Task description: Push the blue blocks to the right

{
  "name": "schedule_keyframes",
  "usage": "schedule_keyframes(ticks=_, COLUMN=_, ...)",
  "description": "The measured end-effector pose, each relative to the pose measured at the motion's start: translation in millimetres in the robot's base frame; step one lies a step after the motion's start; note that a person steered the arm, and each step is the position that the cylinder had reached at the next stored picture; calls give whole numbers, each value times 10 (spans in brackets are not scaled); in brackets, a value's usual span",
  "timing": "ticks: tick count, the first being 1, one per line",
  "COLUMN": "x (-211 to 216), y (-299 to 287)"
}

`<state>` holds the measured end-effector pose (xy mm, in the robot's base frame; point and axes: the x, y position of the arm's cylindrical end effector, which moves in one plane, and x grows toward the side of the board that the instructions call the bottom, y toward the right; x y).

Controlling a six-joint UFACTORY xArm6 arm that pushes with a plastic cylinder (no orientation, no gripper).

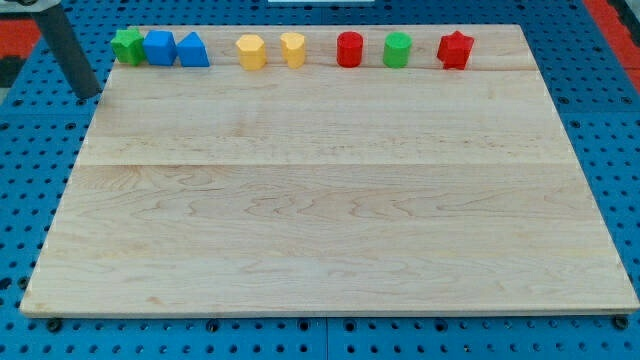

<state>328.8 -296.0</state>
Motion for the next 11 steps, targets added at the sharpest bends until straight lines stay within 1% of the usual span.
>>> schedule_keyframes(ticks=3, x=-85, y=-89)
schedule_keyframes(ticks=5, x=-636, y=-54)
schedule_keyframes(ticks=6, x=-755, y=22)
schedule_keyframes(ticks=8, x=-776, y=850)
schedule_keyframes(ticks=9, x=-776, y=893)
schedule_keyframes(ticks=10, x=-629, y=811)
schedule_keyframes(ticks=11, x=-636, y=89)
